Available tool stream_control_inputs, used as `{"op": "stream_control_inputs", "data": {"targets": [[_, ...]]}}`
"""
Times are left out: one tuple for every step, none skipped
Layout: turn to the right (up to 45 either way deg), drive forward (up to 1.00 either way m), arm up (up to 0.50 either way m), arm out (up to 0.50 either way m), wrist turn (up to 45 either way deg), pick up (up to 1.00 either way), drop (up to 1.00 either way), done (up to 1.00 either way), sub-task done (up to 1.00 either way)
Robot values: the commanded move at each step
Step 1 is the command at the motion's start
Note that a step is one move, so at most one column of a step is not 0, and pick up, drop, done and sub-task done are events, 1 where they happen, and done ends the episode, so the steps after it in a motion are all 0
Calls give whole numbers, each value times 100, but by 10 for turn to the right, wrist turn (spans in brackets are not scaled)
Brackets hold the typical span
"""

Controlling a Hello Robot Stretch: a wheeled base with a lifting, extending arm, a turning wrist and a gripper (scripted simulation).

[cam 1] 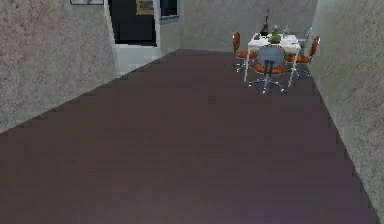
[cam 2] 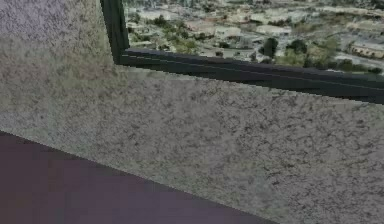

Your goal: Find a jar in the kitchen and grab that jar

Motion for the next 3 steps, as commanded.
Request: {"op": "stream_control_inputs", "data": {"targets": [[0,100,0,0,0,0,0,0,0],[30,0,0,0,0,0,0,0,0],[0,100,0,0,0,0,0,0,0]]}}
